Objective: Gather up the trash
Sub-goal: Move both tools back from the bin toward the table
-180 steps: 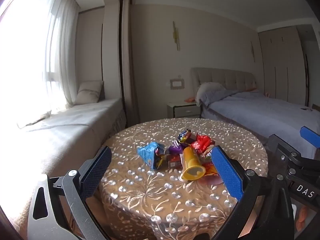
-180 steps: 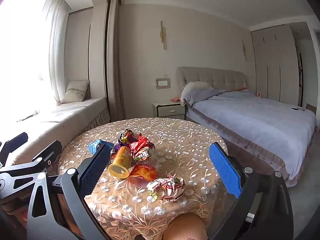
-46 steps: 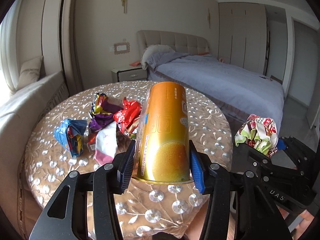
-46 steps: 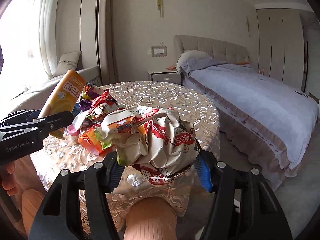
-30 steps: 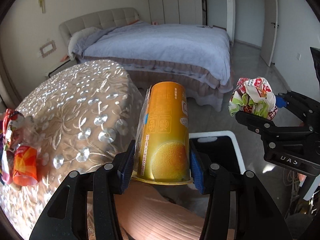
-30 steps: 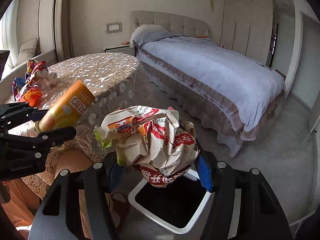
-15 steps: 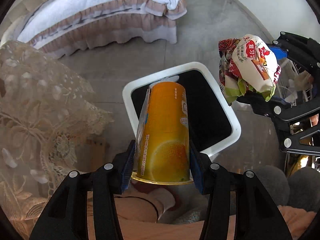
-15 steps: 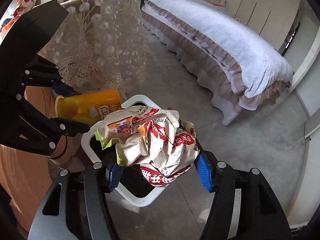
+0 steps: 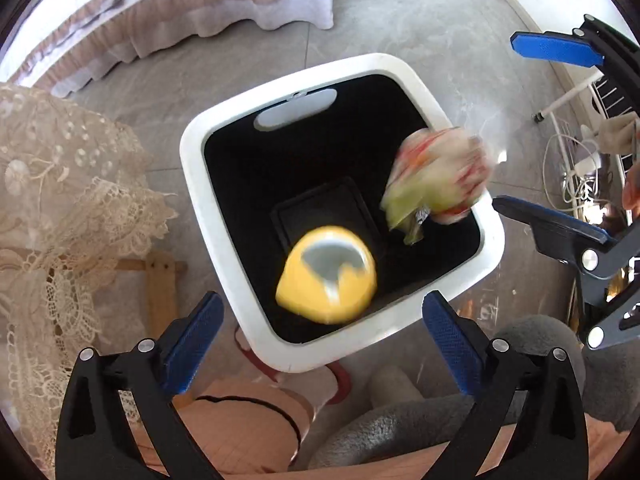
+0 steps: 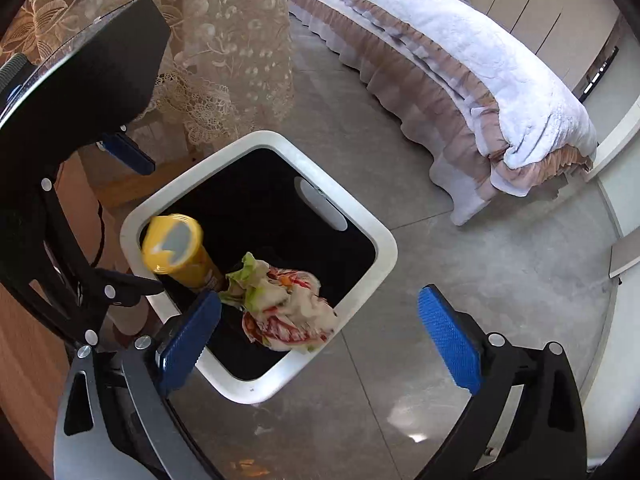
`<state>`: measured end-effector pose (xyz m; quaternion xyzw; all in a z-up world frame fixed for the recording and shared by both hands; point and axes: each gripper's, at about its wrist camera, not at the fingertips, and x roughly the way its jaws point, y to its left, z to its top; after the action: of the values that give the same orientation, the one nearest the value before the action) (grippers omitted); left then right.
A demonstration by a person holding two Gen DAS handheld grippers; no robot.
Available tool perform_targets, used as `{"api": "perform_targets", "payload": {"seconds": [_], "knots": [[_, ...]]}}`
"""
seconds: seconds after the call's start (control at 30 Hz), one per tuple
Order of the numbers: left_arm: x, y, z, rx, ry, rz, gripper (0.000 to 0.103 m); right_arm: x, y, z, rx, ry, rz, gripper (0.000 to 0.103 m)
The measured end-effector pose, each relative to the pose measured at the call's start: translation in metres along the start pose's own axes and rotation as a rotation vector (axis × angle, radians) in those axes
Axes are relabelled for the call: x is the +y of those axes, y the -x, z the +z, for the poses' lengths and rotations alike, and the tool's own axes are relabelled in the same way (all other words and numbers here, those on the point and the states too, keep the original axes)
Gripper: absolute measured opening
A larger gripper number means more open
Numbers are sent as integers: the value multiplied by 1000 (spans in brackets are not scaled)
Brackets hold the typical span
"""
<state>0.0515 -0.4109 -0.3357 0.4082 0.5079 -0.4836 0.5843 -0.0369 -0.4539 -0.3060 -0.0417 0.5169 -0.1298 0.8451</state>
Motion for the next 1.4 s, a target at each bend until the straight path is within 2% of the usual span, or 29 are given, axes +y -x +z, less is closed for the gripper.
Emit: {"api": "perform_targets", "payload": {"seconds": [0.27,0.43,0.6,0.87,1.03,1.13,1.4], "knots": [[-2,30,0,-98,5,48,98,-4,21,6,-49,-15,-26,98],[2,57,-2,-180,9,107,98,-4,45,19,-121,-18,-44,98],[11,97,-14,-268,53,160,98,-2,76,35,-204,-10,-70,98],[36,168,-49,-426,209,289,98,18,132,68,-367,-11,-73,98],[56,207,-82,-516,327,364,98,49,159,91,-456,39,-69,98],[68,227,-107,-560,406,438,98,73,170,106,-508,61,-63,98],[114,266,-185,-641,654,549,98,131,190,152,-613,54,97,98]]}}
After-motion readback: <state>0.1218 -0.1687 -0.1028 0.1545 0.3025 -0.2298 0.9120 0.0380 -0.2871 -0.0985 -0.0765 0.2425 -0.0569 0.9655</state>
